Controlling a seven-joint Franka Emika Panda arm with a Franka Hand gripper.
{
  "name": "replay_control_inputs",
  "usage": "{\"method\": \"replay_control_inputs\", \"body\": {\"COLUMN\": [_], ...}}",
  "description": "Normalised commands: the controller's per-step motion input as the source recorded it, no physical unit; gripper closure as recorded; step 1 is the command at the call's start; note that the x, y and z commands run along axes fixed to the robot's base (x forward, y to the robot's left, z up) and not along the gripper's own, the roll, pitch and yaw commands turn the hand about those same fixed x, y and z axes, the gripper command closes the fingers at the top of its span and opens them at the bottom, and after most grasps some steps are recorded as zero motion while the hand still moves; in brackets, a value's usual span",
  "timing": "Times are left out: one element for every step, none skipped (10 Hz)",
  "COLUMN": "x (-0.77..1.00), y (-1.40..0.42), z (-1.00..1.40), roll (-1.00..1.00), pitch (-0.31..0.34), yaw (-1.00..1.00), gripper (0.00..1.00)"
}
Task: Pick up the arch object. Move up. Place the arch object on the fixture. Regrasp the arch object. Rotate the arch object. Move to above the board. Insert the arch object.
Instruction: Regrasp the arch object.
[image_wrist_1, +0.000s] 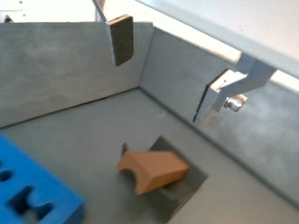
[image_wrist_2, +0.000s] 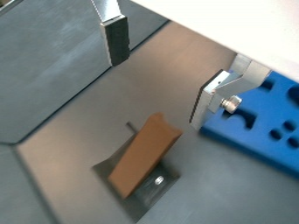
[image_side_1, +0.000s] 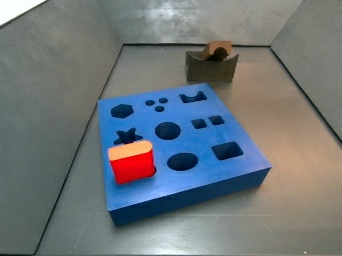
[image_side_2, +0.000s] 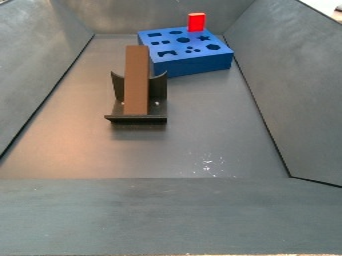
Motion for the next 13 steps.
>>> {"method": "replay_control_inputs", "body": {"x": [0.04,0.05,0.06,0.08,0.09,0.09,0.1,0.1,0.1,0.1,0.09,0.08,0.03], "y": [-0.03,-0.03,-0.03,-0.04,-0.04,-0.04,-0.05,-0.05,-0.05,-0.04,-0.04,-0.04,0.05], "z": [0.0,0.0,0.0,0.0,0.0,-0.01,0.0,0.0,-0.01,0.0,0.0,0.0,-1.0], "roll": [1.0,1.0,1.0,1.0,1.0,1.0,0.96,0.77,0.52,0.35,0.25,0.19,0.17], "pitch": [0.036,0.047,0.069,0.089,0.12,0.159,0.183,0.174,0.151,0.126,0.096,0.05,-0.018], "yaw": [0.04,0.04,0.05,0.05,0.07,0.1,0.13,0.15,0.18,0.19,0.2,0.2,0.12], "gripper": [0.0,0.0,0.0,0.0,0.0,0.0,0.0,0.0,0.0,0.0,0.0,0.0,0.0]}}
